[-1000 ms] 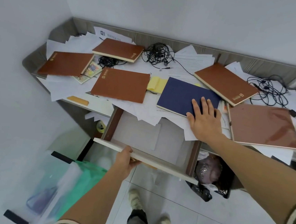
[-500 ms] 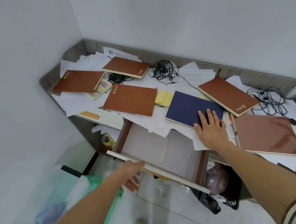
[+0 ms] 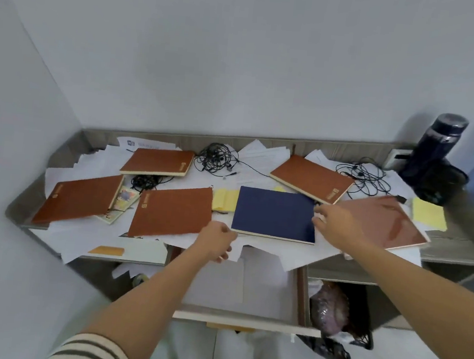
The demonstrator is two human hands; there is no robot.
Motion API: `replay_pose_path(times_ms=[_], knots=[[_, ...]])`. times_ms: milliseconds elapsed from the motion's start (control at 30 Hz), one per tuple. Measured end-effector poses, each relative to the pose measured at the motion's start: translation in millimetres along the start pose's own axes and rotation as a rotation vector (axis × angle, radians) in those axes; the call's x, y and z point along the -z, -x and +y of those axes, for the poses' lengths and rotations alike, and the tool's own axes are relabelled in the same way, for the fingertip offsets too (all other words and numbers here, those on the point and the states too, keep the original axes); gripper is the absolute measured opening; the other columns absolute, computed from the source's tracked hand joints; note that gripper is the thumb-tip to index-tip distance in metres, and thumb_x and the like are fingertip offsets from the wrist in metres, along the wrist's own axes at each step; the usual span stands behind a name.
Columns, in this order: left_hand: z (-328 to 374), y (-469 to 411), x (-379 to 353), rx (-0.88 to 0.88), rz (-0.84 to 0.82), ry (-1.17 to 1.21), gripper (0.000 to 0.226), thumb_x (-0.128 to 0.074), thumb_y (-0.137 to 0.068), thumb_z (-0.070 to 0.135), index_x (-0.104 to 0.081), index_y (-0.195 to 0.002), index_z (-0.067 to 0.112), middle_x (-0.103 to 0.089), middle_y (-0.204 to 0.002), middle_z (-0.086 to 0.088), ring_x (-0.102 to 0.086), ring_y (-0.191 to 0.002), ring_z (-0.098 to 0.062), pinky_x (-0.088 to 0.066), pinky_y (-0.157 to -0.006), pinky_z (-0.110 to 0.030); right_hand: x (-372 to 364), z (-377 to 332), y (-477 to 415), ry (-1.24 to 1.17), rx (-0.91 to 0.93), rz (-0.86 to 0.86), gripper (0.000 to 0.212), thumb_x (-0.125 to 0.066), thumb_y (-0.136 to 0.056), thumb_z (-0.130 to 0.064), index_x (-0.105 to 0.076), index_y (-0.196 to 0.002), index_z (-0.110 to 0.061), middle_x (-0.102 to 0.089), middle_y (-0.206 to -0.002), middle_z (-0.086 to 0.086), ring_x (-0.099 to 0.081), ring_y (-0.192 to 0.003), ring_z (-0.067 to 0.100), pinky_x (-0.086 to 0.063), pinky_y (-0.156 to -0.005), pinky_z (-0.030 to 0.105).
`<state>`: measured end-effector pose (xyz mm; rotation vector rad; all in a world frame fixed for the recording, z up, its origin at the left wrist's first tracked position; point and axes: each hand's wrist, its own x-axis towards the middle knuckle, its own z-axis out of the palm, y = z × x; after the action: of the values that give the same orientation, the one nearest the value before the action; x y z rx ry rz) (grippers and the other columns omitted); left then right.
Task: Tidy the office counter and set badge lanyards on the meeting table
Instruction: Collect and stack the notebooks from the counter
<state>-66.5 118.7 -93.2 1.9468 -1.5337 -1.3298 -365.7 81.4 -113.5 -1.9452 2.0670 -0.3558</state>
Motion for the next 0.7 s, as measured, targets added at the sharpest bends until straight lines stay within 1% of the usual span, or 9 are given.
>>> replay_pose_path(times_ms=[67, 167, 267, 333, 400, 433, 500, 600, 700], knots=[[23.1, -16.8, -13.1, -0.103, 0.041, -0.068, 0.022, -0.053, -0.094, 0.026, -0.062, -0.101, 0.007, -0.067, -0.089, -0.009, -0.063, -0.072, -0.022, -0.054, -0.068, -0.034, 16.8, 16.0, -4.4, -0.073, -0.093, 0.072, 0.026, -0.056, -0.095, -0.035, -0.068, -0.113, -0.021, -0.071, -0.104, 0.004, -0.064, -0.090, 0.022, -0.053, -0.077, 0.035], [53.1, -43.8, -34.9, -0.243, 0.107, -0.239, 0.018, -0.054, -0.093, 0.026, -0.064, -0.098, 0.012, -0.067, -0.100, -0.003, -0.062, -0.089, -0.021, -0.053, -0.082, -0.037, 38.7, 42.3, -19.0, -0.231, -0.220, 0.162, 0.024, -0.059, -0.092, -0.031, -0.067, -0.112, -0.020, -0.071, -0.100, 0.001, -0.064, -0.084, 0.018, -0.052, -0.070, 0.031], [73.1, -70.6, -53.6, -0.309, 0.152, -0.391, 0.019, -0.055, -0.092, 0.028, -0.063, -0.104, 0.015, -0.060, -0.112, -0.005, -0.058, -0.098, -0.023, -0.049, -0.088, -0.038, 52.1, 65.7, -46.1, -0.469, -0.409, 0.186, 0.033, -0.065, -0.088, -0.027, -0.062, -0.119, -0.015, -0.069, -0.104, 0.008, -0.067, -0.088, 0.028, -0.054, -0.074, 0.035], [82.3, -86.1, -63.6, -0.319, 0.179, -0.571, 0.030, -0.053, -0.093, 0.035, -0.059, -0.117, 0.018, -0.051, -0.123, -0.007, -0.051, -0.110, -0.026, -0.045, -0.094, -0.040, 59.2, 76.9, -68.3, -0.665, -0.540, 0.150, 0.045, -0.069, -0.085, -0.023, -0.056, -0.126, -0.009, -0.067, -0.111, 0.014, -0.069, -0.093, 0.033, -0.058, -0.080, 0.043], [84.2, -100.1, -73.3, -0.289, 0.210, -0.733, 0.042, -0.048, -0.094, 0.044, -0.050, -0.130, 0.022, -0.042, -0.135, -0.006, -0.039, -0.125, -0.028, -0.038, -0.100, -0.044, 66.2, 81.8, -90.5, -0.907, -0.637, 0.066, 0.061, -0.070, -0.088, -0.016, -0.043, -0.140, -0.004, -0.062, -0.114, 0.017, -0.067, -0.098, 0.035, -0.059, -0.078, 0.046], [80.9, -103.3, -76.2, -0.267, 0.226, -0.766, 0.048, -0.045, -0.095, 0.049, -0.044, -0.136, 0.025, -0.037, -0.141, -0.005, -0.032, -0.132, -0.027, -0.034, -0.102, -0.047, 69.3, 79.9, -97.6, -1.020, -0.661, 0.015, 0.065, -0.068, -0.090, -0.013, -0.035, -0.144, -0.003, -0.061, -0.110, 0.017, -0.066, -0.100, 0.036, -0.059, -0.078, 0.046], [70.1, -108.8, -82.8, -0.237, 0.253, -0.776, 0.055, -0.038, -0.096, 0.056, -0.032, -0.144, 0.030, -0.025, -0.152, -0.003, -0.018, -0.142, -0.026, -0.029, -0.107, -0.050, 69.8, 78.7, -112.8, -1.163, -0.682, -0.050, 0.065, -0.067, -0.092, -0.011, -0.029, -0.144, -0.005, -0.060, -0.103, 0.017, -0.065, -0.101, 0.037, -0.059, -0.078, 0.046], [56.3, -111.2, -92.5, -0.239, 0.291, -0.796, 0.059, -0.028, -0.097, 0.060, -0.024, -0.150, 0.033, -0.016, -0.159, 0.000, -0.007, -0.148, -0.022, -0.022, -0.112, -0.047, 53.1, 81.6, -128.3, -1.087, -0.721, -0.012, 0.066, -0.073, -0.086, -0.017, -0.033, -0.138, -0.011, -0.058, -0.115, 0.016, -0.066, -0.099, 0.034, -0.060, -0.061, 0.038], [53.3, -111.1, -94.9, -0.242, 0.295, -0.819, 0.061, -0.025, -0.096, 0.063, -0.023, -0.150, 0.035, -0.015, -0.160, 0.002, -0.007, -0.148, -0.021, -0.020, -0.113, -0.045, 41.3, 82.6, -128.9, -1.048, -0.759, 0.069, 0.042, -0.074, -0.085, -0.013, -0.046, -0.116, -0.006, -0.062, -0.094, 0.015, -0.067, -0.074, 0.028, -0.060, -0.059, 0.041]])
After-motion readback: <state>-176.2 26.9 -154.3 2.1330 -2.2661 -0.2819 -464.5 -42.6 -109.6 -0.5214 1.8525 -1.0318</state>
